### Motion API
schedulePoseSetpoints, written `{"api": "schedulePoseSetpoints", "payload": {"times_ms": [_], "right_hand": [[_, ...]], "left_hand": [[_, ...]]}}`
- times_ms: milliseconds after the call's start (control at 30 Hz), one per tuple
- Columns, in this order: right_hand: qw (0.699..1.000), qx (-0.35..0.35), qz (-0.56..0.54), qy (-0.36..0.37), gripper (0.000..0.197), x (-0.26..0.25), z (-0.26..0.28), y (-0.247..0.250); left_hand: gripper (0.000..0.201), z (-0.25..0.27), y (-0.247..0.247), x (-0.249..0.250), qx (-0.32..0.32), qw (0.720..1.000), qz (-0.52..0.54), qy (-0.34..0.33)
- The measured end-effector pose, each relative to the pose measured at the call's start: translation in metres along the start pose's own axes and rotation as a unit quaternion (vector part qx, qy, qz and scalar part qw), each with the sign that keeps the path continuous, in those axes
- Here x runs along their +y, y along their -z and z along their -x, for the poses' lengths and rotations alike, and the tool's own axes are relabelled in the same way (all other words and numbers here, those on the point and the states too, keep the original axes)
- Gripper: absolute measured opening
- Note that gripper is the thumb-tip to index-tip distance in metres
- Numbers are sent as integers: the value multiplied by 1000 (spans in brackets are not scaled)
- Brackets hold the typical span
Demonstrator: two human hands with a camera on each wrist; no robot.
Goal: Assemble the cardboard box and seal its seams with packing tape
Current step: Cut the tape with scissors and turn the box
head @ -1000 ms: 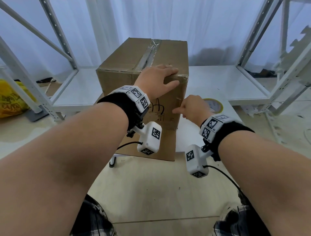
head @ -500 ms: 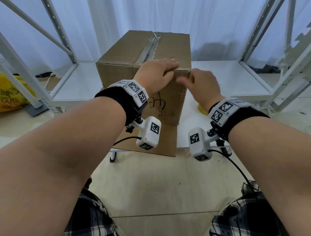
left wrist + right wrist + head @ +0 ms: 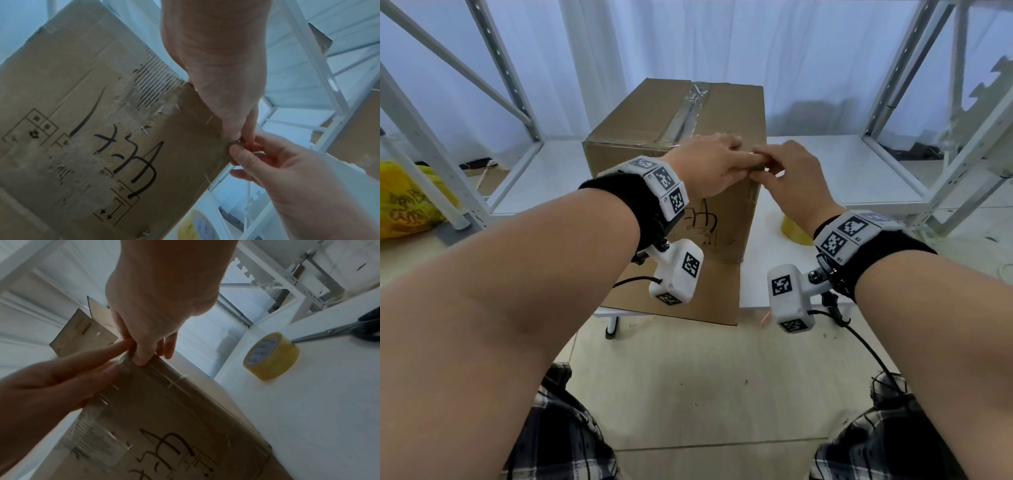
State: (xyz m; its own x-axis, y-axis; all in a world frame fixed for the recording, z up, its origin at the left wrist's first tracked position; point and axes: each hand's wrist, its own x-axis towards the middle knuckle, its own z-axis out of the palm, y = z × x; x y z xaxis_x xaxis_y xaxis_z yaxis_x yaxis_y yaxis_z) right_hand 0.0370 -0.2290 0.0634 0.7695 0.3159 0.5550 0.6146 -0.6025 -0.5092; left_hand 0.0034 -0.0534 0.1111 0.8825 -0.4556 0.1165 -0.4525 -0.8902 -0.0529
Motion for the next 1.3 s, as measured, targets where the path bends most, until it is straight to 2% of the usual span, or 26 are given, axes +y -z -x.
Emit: {"api": "schedulePoseSetpoints", "payload": {"times_ms": [100,167,233,333,400,467,567,633,733,867,933,1000,1067,1167,1233,1300], "right_hand": [[998,24,34,56,34,3,2,-2],[994,48,44,85,30,1,4,-4],[987,67,85,122,25,0,4,-8],[979,82,104,153,31,-4,4,-11],[987,85,61,125,24,-7,1,-10],[995,88,-29,32,23,-12,-4,-8],[982,50,-155,-98,22,-14,-10,-11],[974,31,-189,-124,22,-10,-7,-15],[983,13,-147,-108,26,-3,-1,-20],[996,-40,-55,-59,56,7,8,-27],[996,-80,-7,-32,75,14,12,-29],[994,-108,7,-22,85,17,13,-26],[995,-99,-19,-14,75,13,9,-17],[998,-57,-7,14,43,5,2,-4],[998,-57,4,7,38,6,0,-4],[997,-74,-3,-15,45,9,2,-10]], "left_hand": [[35,10,1,-4,58,991,117,-3],[29,12,-1,-6,103,976,185,48],[26,8,-3,-7,110,974,180,80],[28,4,-7,-8,115,975,173,84],[28,4,-9,-8,128,970,186,87],[28,5,-10,-6,140,969,184,86],[29,8,-11,-7,154,969,179,78],[29,9,-12,-7,161,967,180,77],[28,8,-15,-6,170,964,189,82],[28,6,-16,-6,170,963,191,90],[28,6,-16,-6,171,963,186,90],[28,6,-17,-6,175,963,186,87],[27,7,-18,-7,176,962,188,87],[28,6,-20,-8,179,962,189,85],[28,5,-21,-7,183,961,188,85],[29,4,-22,-6,185,962,182,82]]}}
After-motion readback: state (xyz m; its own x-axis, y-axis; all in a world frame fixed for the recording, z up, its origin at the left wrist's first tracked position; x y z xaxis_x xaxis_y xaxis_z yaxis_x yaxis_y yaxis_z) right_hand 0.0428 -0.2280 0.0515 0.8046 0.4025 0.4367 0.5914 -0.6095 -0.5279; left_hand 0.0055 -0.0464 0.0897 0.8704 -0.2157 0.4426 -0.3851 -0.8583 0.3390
